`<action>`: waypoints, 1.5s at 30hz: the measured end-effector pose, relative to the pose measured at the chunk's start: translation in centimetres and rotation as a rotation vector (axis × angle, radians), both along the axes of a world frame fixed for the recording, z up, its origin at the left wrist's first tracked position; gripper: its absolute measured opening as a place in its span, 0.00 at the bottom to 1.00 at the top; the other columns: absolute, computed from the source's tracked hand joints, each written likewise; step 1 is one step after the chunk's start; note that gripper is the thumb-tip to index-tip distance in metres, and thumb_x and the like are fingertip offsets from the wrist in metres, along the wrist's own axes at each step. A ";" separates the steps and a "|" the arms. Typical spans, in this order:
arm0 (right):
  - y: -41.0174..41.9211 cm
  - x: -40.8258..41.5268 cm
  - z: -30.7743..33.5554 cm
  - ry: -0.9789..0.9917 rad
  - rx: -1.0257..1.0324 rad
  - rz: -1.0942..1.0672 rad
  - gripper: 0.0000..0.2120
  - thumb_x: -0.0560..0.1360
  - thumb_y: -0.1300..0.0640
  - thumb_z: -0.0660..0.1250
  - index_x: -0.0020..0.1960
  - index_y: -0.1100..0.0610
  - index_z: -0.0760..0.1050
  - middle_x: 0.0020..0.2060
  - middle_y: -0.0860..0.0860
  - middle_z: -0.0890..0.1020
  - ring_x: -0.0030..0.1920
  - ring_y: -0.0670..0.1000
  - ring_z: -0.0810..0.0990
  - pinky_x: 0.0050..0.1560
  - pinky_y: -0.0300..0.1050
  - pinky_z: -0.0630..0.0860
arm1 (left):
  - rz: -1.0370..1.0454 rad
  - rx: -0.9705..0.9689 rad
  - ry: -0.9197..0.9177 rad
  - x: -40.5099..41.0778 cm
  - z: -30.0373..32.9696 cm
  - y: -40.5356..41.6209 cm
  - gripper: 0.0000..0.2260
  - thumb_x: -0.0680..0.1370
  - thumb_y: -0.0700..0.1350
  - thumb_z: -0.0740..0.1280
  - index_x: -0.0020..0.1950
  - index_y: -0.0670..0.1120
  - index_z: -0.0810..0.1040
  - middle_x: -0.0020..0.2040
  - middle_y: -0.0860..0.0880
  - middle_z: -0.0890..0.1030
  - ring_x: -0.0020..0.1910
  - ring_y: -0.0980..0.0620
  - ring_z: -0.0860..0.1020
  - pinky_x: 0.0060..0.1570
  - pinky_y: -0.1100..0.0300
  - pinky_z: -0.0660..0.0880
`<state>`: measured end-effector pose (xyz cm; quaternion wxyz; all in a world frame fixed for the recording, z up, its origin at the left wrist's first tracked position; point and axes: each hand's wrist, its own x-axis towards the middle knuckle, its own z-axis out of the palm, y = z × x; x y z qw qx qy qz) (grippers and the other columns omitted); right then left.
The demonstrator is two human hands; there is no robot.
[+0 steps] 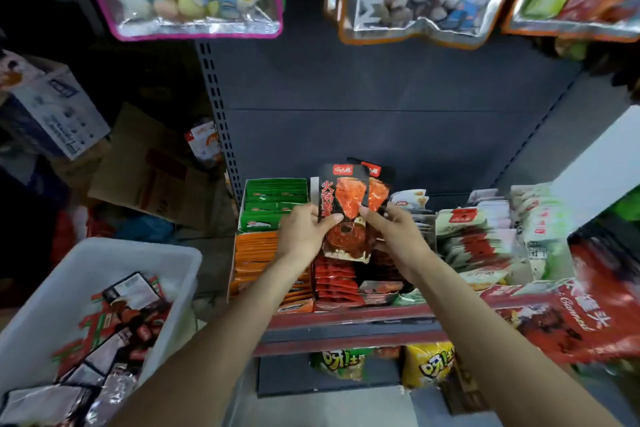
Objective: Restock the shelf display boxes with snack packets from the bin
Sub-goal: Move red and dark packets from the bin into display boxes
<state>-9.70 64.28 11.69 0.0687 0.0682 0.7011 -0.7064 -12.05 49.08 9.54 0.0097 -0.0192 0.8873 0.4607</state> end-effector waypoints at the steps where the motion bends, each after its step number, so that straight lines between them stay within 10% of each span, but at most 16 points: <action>1: 0.6 -0.2 0.0 -0.007 0.002 0.002 0.05 0.78 0.60 0.63 0.45 0.55 0.77 0.30 0.43 0.81 0.30 0.41 0.79 0.39 0.43 0.75 | -0.027 -0.070 0.019 -0.1 0.2 0.6 0.17 0.74 0.55 0.69 0.36 0.42 0.73 0.29 0.48 0.73 0.28 0.50 0.71 0.31 0.58 0.66; 8: 4.6 -2.2 0.0 0.123 0.128 -0.015 0.10 0.72 0.70 0.67 0.44 0.55 0.79 0.42 0.50 0.83 0.45 0.52 0.82 0.53 0.50 0.78 | -0.228 -0.075 0.136 -0.9 1.4 3.7 0.11 0.80 0.45 0.62 0.62 0.45 0.71 0.47 0.50 0.79 0.44 0.55 0.77 0.39 0.64 0.71; 17: 6.3 -3.5 -2.6 0.136 0.260 0.014 0.08 0.73 0.70 0.67 0.50 0.62 0.78 0.43 0.49 0.82 0.44 0.43 0.80 0.46 0.31 0.77 | -0.237 -0.092 0.093 -3.0 -2.0 4.5 0.07 0.78 0.43 0.65 0.50 0.39 0.75 0.45 0.41 0.82 0.45 0.44 0.81 0.49 0.47 0.77; 23: 6.6 -3.5 -4.1 0.125 0.614 0.125 0.07 0.72 0.66 0.69 0.50 0.64 0.80 0.46 0.53 0.82 0.47 0.50 0.79 0.40 0.27 0.70 | -0.260 -0.068 0.112 -2.6 -2.1 4.0 0.12 0.75 0.40 0.69 0.57 0.42 0.77 0.46 0.48 0.82 0.44 0.52 0.81 0.44 0.64 0.74; 29: 6.6 -3.4 -3.1 0.184 0.823 0.190 0.13 0.73 0.59 0.71 0.56 0.59 0.78 0.47 0.53 0.82 0.45 0.51 0.79 0.49 0.43 0.75 | -0.314 -0.251 0.213 -3.0 -2.5 4.2 0.15 0.75 0.42 0.70 0.60 0.45 0.72 0.34 0.48 0.79 0.32 0.47 0.78 0.37 0.50 0.78; 45: 6.2 -3.7 -4.0 0.200 1.147 0.386 0.10 0.76 0.62 0.64 0.52 0.55 0.82 0.50 0.53 0.84 0.51 0.55 0.80 0.54 0.48 0.76 | -0.465 -0.615 0.128 -3.3 -4.4 4.6 0.10 0.77 0.50 0.65 0.57 0.53 0.81 0.52 0.47 0.79 0.55 0.43 0.75 0.57 0.51 0.70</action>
